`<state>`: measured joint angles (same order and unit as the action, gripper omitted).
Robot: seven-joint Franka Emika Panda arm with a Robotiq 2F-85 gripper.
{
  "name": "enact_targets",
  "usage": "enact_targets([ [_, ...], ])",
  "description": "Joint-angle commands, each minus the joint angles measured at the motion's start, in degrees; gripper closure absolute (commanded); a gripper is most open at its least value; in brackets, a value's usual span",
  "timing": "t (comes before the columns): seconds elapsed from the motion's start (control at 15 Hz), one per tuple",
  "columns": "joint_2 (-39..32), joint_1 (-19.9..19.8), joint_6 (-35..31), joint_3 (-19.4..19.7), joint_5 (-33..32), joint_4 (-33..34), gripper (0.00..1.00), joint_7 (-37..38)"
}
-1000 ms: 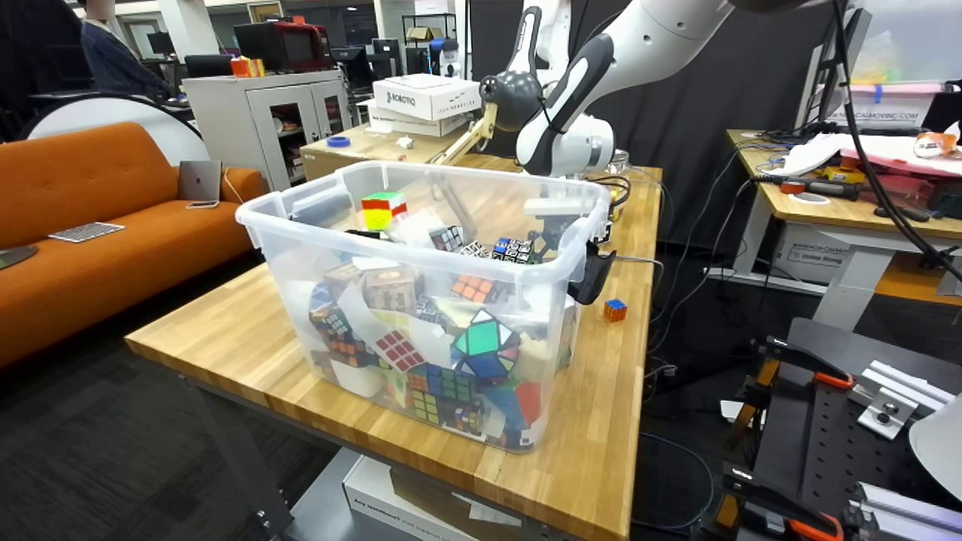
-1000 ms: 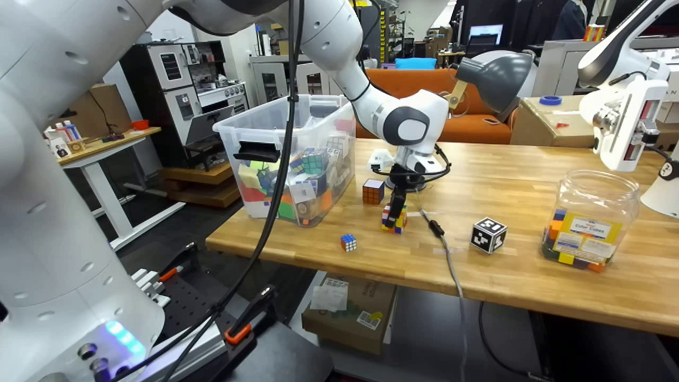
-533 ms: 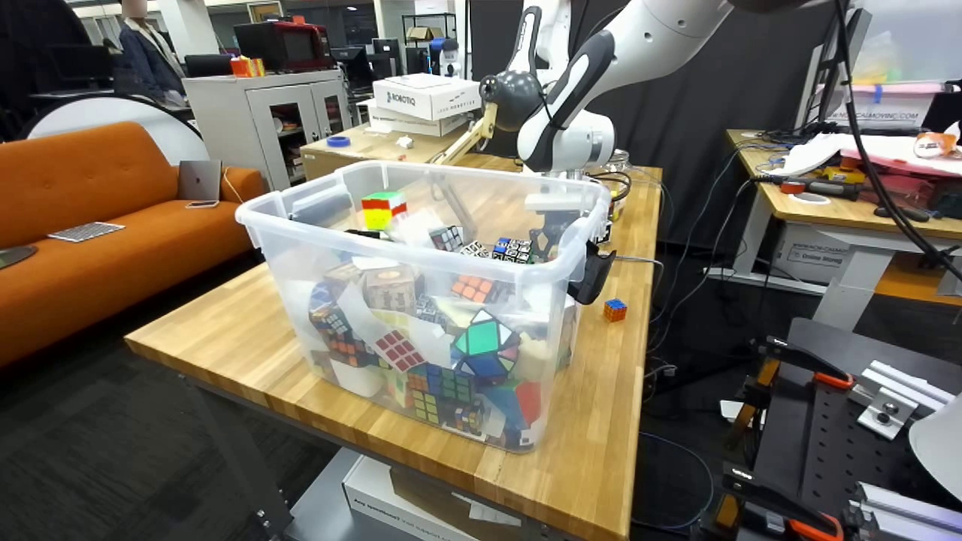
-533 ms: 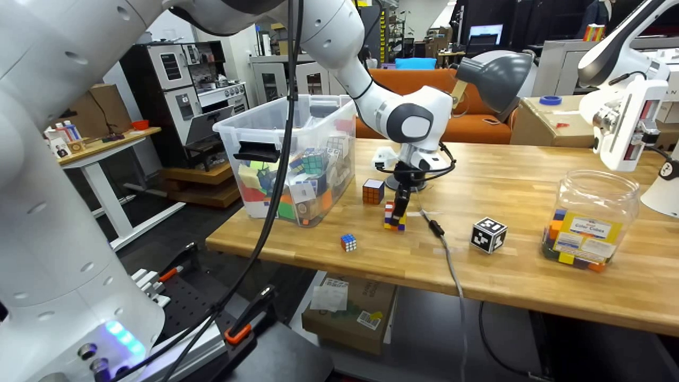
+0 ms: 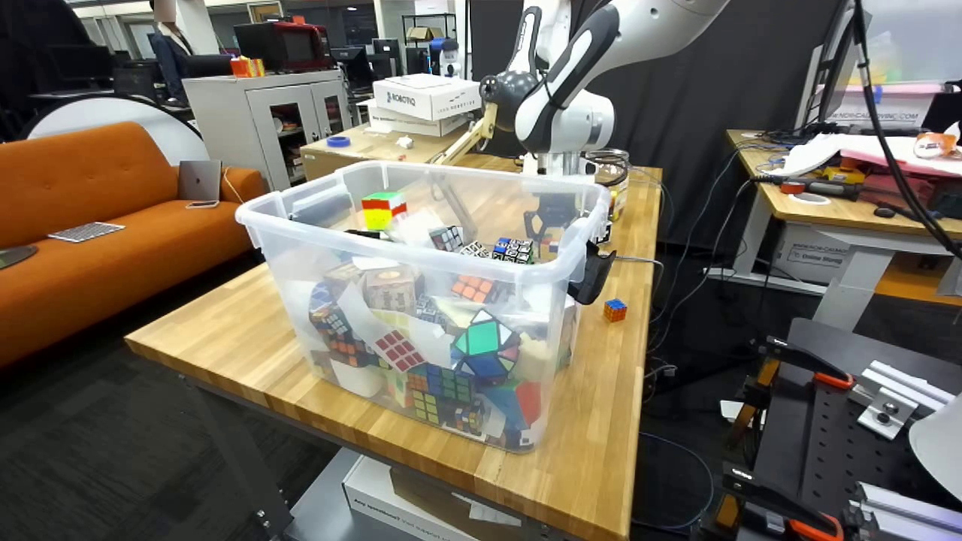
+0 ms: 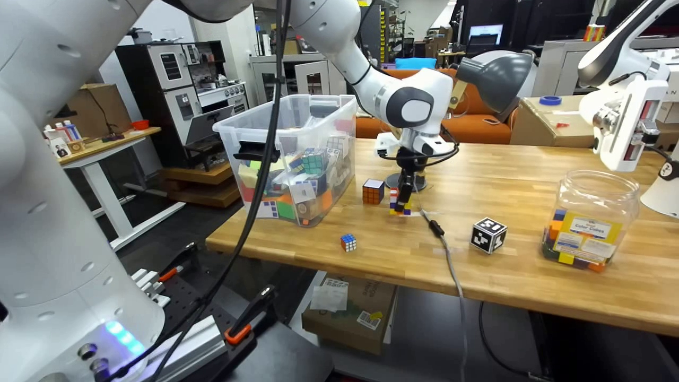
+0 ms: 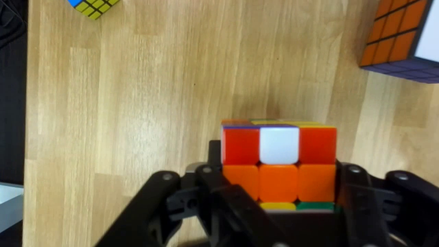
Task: Take the Rubik's Cube and place it inside the box
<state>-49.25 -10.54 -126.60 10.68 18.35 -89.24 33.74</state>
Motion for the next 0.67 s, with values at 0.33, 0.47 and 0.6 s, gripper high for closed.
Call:
enact_targets([
  [0.33, 17.94, 2.50, -12.35, 1.31, -2.52, -18.15, 0.62, -5.10],
  [0.47, 22.16, 3.85, -16.74, 1.60, -4.10, -21.92, 0.62, -4.86],
  [0.6, 27.97, 5.62, -20.69, 1.46, -5.86, -26.40, 0.62, -4.53],
])
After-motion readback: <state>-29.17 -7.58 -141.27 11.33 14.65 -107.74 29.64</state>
